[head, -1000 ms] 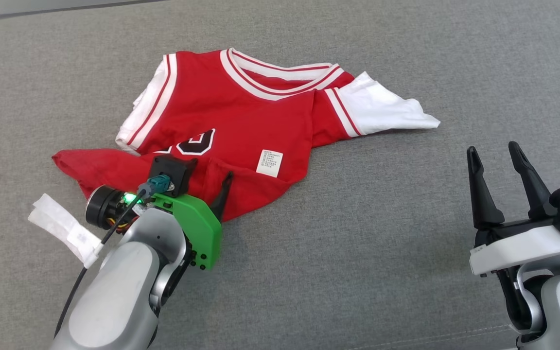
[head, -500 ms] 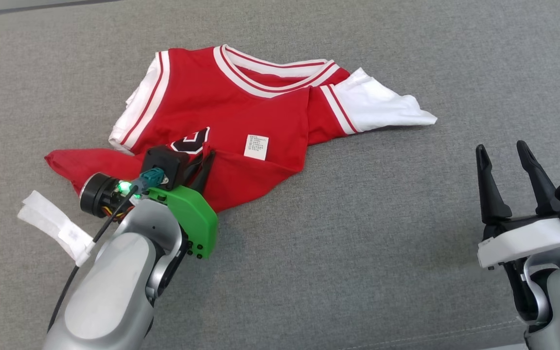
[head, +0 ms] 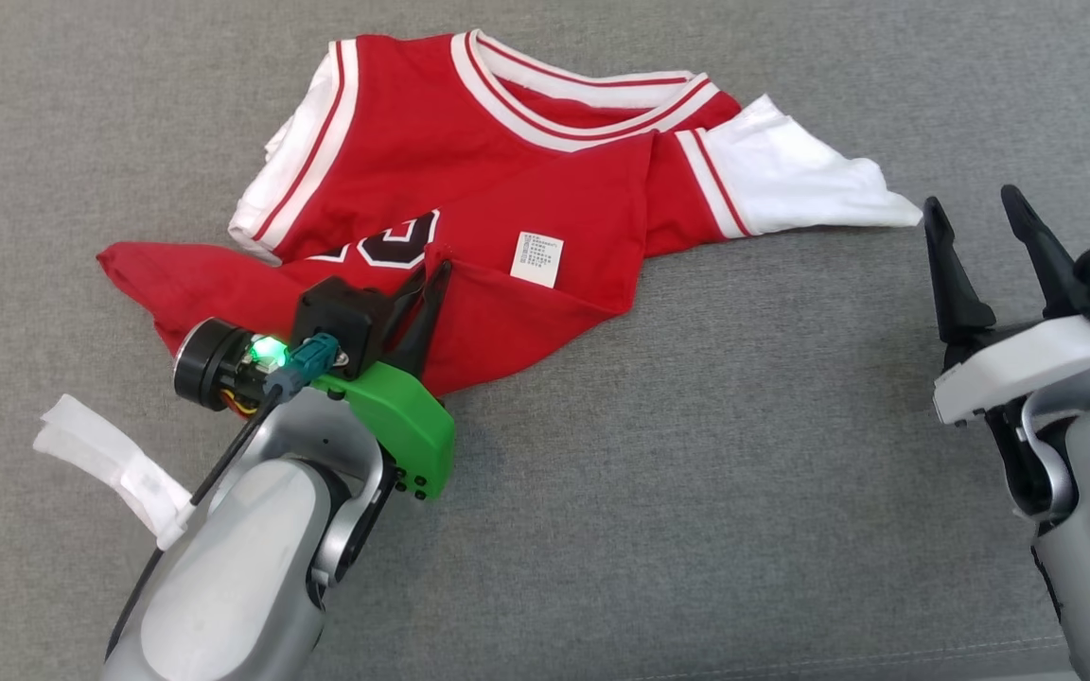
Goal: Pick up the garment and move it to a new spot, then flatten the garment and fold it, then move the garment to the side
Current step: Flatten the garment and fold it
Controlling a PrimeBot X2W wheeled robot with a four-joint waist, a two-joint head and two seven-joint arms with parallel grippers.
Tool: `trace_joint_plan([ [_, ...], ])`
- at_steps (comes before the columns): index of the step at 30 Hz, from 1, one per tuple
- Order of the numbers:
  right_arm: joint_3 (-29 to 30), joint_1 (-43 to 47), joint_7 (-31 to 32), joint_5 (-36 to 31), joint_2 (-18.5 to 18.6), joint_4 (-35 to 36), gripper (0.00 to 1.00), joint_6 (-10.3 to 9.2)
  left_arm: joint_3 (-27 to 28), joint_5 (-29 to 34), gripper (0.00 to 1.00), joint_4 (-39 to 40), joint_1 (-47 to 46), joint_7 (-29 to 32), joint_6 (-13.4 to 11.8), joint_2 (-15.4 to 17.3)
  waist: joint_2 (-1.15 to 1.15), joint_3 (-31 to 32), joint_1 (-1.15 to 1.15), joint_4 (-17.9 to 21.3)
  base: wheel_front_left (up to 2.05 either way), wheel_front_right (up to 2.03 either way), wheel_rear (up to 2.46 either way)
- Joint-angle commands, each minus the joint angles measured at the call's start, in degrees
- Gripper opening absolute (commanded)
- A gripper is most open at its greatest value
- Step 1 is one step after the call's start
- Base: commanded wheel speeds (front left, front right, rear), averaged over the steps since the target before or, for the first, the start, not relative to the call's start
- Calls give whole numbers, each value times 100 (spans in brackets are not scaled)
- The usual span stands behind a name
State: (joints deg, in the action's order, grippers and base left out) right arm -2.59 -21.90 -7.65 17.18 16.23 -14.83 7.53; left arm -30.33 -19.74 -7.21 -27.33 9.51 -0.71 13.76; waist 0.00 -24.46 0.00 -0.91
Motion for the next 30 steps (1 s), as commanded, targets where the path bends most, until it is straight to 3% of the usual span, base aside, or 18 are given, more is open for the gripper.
trace_joint_plan([
  [1, -81, -214, 0, 69, 56, -159, 100, -8, -9, 62, 0, 45, 17, -37, -33, 7, 0, -220, 0, -203, 0, 0, 0],
  [9, -880, -679, 736, 483, 333, -1253, 98, -8, -52, 106, 0, 86, -5, -187, -96, -18, 0, -245, 0, -353, 0, 0, 0],
  [10, -949, -655, 833, 565, 344, -1330, 76, -8, -52, 112, 0, 92, 4, -210, -100, -18, 0, -229, 0, -356, 0, 0, 0],
  [12, -1104, -617, 1000, 714, 388, -1428, 0, -6, -52, 117, 0, 106, 36, -274, -135, -24, 0, -190, 0, -357, 0, 0, 0],
  [15, -1160, -543, 1013, 897, 475, -1404, 0, -11, 3, 134, 0, 137, 81, -437, -187, -6, 0, -101, 0, -343, 0, 0, 0],
  [22, -686, -544, 41, 713, 689, -651, 0, -9, 306, 211, 0, 539, 208, -960, -486, 173, 0, 220, 0, -201, 0, 0, 0],
  [30, 161, -256, -407, 141, 904, 967, 0, -10, 856, 495, 0, 1647, 367, -1364, -979, 600, 0, 780, 0, -18, 0, 0, 0],
])
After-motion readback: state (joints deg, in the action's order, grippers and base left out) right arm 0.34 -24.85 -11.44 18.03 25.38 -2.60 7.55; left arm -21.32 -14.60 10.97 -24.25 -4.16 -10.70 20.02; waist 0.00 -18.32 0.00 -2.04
